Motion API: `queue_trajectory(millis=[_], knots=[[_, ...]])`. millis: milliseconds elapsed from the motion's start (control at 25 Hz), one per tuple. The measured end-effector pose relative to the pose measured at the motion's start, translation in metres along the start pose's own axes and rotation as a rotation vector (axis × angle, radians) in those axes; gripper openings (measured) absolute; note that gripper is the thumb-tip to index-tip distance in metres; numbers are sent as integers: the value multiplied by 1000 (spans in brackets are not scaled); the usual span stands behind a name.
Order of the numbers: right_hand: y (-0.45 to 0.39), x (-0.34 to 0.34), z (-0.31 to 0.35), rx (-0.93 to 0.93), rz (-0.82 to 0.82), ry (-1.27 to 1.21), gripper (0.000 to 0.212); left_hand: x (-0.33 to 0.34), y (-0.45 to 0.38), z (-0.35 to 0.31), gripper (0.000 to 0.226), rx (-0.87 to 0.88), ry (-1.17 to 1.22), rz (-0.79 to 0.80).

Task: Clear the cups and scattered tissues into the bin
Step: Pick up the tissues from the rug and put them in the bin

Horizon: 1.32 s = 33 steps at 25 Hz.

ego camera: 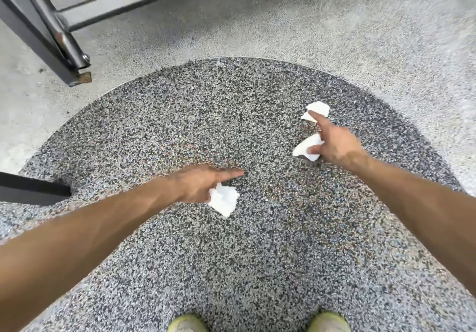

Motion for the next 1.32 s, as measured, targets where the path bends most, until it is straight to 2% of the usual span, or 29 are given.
queue_trajectory(millis=[80,240,360,480,600,680,760,840,1000,1120,1200,1320], knots=[[-17,-7,-12,51,15,-54,109,12,-6,-2,95,-29,-111,-28],[-42,-17,-31,146,-16,-85,110,37,-11,3,76,-16,-236,-77],[-54,-14,-42,177,-18,-104,107,55,-8,10,49,41,-111,-85],[-60,-17,-45,172,-84,-112,87,60,-6,11,40,61,-54,-183],[-57,-19,-42,155,-173,25,60,67,-8,20,35,-15,23,-162],[-52,-14,-37,134,-182,102,52,63,-5,19,24,-20,82,-174],[-45,-9,-32,97,-182,156,48,61,-1,16,23,-9,180,-178],[-37,-7,-30,53,-185,185,45,60,-1,11,31,-7,120,-197],[-18,2,-19,-39,-112,218,36,63,2,12,25,-42,-28,-173],[-2,9,-1,-98,-69,237,46,54,9,19,31,-134,-8,-208],[14,6,18,-123,-54,226,52,31,27,19,28,-153,80,-290],[51,-25,68,-147,-87,265,45,-21,85,10,29,-110,396,-426]])
Point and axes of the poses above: each hand's wrist, its own y-axis away from the middle knuckle, its own x-axis out of the palm, z = x × y, the point moved 5 cm from there along -y, towards the middle knuckle, and after that the axes turned 14 degrees about -x, right-handed, at the moved point
